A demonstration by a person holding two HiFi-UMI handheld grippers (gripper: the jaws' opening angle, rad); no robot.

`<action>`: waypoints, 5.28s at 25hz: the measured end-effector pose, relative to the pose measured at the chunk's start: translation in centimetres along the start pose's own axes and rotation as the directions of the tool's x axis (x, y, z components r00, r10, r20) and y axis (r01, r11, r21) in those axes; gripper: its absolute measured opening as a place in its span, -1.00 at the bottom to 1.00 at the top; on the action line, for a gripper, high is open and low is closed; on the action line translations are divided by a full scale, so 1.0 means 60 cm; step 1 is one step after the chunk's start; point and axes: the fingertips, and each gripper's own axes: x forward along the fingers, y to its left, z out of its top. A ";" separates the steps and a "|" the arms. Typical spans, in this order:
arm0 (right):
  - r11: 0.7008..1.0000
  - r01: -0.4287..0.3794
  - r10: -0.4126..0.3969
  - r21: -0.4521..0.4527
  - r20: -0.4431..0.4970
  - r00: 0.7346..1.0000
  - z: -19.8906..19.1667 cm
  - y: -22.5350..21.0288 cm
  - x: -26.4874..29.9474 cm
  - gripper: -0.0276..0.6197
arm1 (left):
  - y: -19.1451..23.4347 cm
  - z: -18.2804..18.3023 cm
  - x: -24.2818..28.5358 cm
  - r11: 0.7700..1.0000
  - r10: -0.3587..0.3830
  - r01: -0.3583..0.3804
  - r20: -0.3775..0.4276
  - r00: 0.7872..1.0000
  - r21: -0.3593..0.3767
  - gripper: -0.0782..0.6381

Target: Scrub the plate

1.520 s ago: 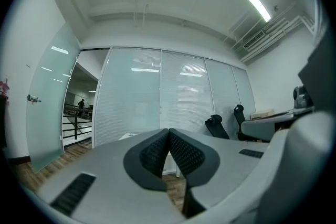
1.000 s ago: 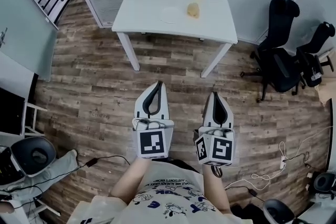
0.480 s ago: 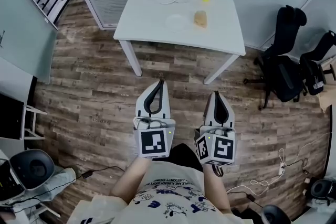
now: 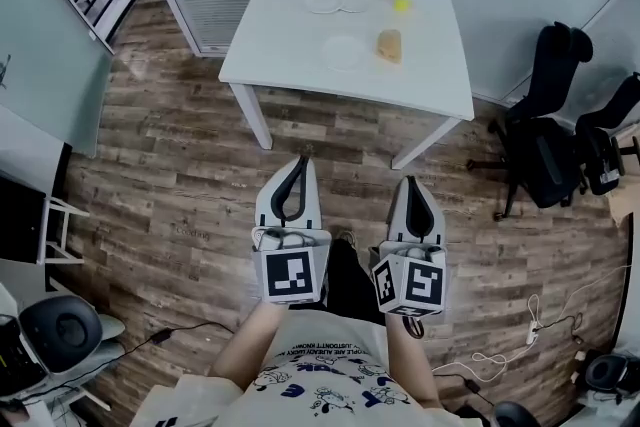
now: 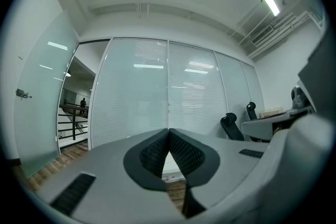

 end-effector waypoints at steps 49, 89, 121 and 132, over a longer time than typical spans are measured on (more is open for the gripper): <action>0.987 -0.155 0.159 0.045 -0.083 0.984 -0.017 -0.196 0.429 -0.88 | 0.002 -0.049 0.416 0.980 0.195 -0.199 -0.095 0.976 -0.026 -0.70; 0.997 -0.058 0.070 0.060 -0.244 0.967 -0.110 -0.173 0.716 -0.88 | 0.154 -0.143 0.667 0.983 0.129 -0.158 -0.253 0.959 -0.095 -0.70; 0.994 -0.085 0.105 0.066 -0.437 0.893 -0.243 -0.135 0.761 -0.88 | 0.167 -0.283 0.689 0.976 0.032 -0.124 -0.447 0.894 -0.177 -0.70; 1.000 -0.025 0.023 -0.001 -0.407 0.913 -0.212 -0.204 0.779 -0.53 | 0.139 -0.273 0.725 0.982 0.014 -0.096 -0.447 0.895 -0.162 -0.70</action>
